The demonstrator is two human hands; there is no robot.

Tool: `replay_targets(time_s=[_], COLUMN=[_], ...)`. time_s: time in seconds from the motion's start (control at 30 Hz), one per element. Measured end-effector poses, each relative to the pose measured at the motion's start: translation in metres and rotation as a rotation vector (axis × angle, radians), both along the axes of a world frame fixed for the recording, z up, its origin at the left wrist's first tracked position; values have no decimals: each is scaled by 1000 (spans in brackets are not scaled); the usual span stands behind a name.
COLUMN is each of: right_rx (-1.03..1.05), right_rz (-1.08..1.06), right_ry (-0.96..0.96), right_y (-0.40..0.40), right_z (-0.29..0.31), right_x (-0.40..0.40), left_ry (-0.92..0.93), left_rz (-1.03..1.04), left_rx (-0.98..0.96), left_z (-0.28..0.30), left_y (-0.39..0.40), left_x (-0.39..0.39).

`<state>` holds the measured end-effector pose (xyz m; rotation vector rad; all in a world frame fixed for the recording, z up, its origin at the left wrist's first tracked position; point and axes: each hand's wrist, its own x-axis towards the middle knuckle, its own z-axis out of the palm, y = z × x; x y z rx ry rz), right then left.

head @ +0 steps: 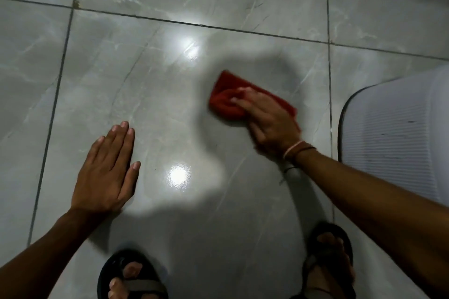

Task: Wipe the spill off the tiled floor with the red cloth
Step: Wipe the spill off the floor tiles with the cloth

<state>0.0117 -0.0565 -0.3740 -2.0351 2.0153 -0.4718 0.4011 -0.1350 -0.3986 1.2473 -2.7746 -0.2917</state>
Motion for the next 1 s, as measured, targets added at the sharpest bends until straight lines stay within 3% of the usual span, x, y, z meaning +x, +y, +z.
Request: replay_targets(time_s=[0.13, 0.27, 0.33, 0.5, 0.57, 0.63, 0.73, 0.83, 0.9, 1.0], right_rx=[-20, 32, 40, 13, 23, -2, -23, 23, 38, 67], right_rz=[-750, -962, -912, -205, -88, -214, -615, -824, -815, -485], right_ry=[-27, -5, 28, 55, 72, 54, -5, -26, 1, 47], right_y=[-7, -73, -100, -102, -79, -65, -68, -96, -113, -125], right_z=[6, 7, 6, 4, 3, 6, 9, 10, 11, 8], right_x=[-63, -61, -40, -1, -17, -46, -88, -87, -55, 27], left_ry=[-16, -25, -24, -9, -8, -8, -11, -16, -18, -7], left_rz=[8, -5, -14, -12, -16, -14, -6, 3, -3, -14], left_rx=[-28, -48, -49, -53, -52, -51, -45, -50, -50, -54], left_z=[-3, -8, -9, -9, -9, -9, -8, -6, -7, -7], left_y=[0, -2, -2, -2, -1, -2, -1, -1, -1, -2], left_x=[1, 3, 4, 5, 5, 4, 2, 1, 2, 2])
